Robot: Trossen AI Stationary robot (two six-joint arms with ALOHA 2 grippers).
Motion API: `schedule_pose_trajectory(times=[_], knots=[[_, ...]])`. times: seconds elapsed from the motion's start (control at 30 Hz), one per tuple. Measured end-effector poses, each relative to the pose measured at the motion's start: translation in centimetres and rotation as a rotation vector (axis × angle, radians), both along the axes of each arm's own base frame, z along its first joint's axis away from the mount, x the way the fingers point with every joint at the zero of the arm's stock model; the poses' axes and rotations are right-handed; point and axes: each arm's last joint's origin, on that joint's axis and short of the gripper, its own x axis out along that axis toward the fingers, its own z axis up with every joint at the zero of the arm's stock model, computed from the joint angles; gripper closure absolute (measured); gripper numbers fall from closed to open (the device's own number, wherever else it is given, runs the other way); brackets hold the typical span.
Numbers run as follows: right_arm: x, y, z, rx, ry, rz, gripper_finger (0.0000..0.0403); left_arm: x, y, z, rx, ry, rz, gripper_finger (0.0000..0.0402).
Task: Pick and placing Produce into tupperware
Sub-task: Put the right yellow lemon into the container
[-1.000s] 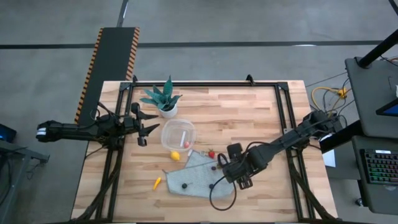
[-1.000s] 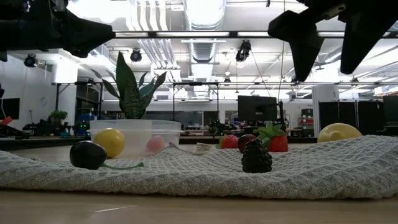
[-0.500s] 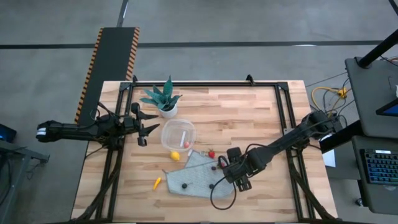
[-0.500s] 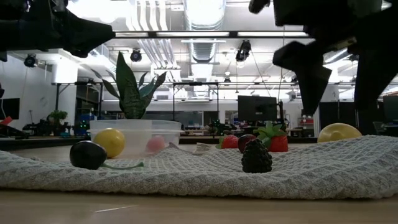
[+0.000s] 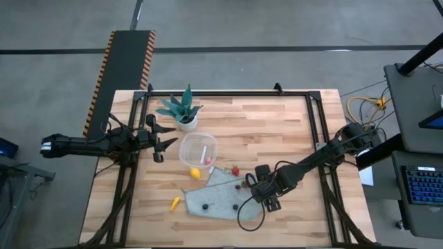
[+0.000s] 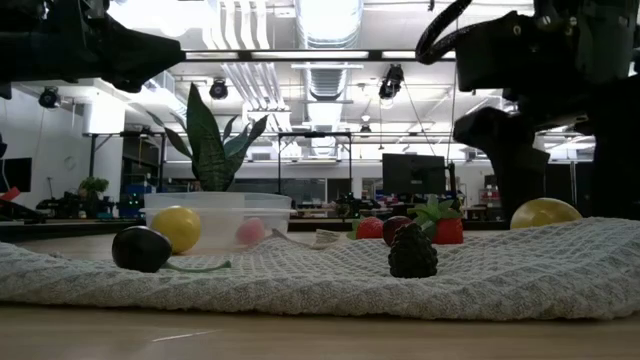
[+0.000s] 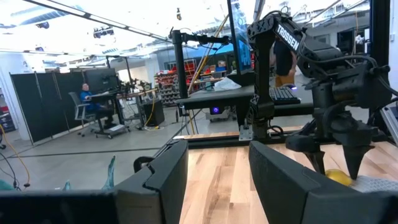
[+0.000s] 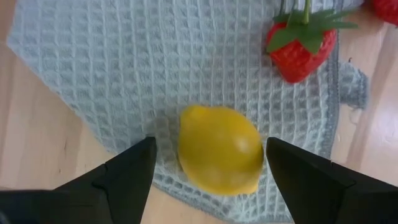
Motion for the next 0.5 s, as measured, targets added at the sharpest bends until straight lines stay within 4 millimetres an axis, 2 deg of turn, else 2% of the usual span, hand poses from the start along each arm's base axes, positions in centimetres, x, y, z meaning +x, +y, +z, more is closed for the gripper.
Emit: schedule_pose_trajectory(times=[0.5], knots=[[-0.27, -0.13, -0.61, 0.001, -0.001, 0.003, 0.0106, 0.00, 0.00, 0.00, 0.000, 0.000, 0.000, 0.0245]])
